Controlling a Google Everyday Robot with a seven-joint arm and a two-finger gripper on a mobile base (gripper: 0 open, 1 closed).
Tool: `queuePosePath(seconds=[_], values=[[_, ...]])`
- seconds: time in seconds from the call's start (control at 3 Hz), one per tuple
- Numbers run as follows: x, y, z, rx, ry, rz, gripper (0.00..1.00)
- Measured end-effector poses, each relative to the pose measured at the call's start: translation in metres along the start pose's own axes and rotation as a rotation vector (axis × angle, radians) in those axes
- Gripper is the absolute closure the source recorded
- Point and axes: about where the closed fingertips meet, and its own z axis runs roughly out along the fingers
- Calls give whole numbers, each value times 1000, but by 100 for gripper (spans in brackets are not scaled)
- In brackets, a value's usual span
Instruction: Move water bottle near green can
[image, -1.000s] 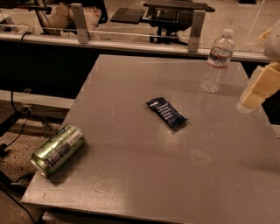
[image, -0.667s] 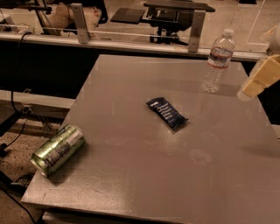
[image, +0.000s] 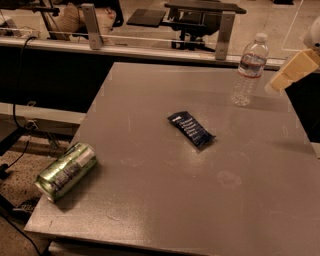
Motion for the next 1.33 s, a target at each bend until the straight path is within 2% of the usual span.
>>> queuePosePath(seconds=[0.33,0.67,1.33], values=[[-4,-21,23,-5,-23,71,0],[-11,-29,43,-18,-37,108,0],[-30,-30,65,-51,-72,122,0]])
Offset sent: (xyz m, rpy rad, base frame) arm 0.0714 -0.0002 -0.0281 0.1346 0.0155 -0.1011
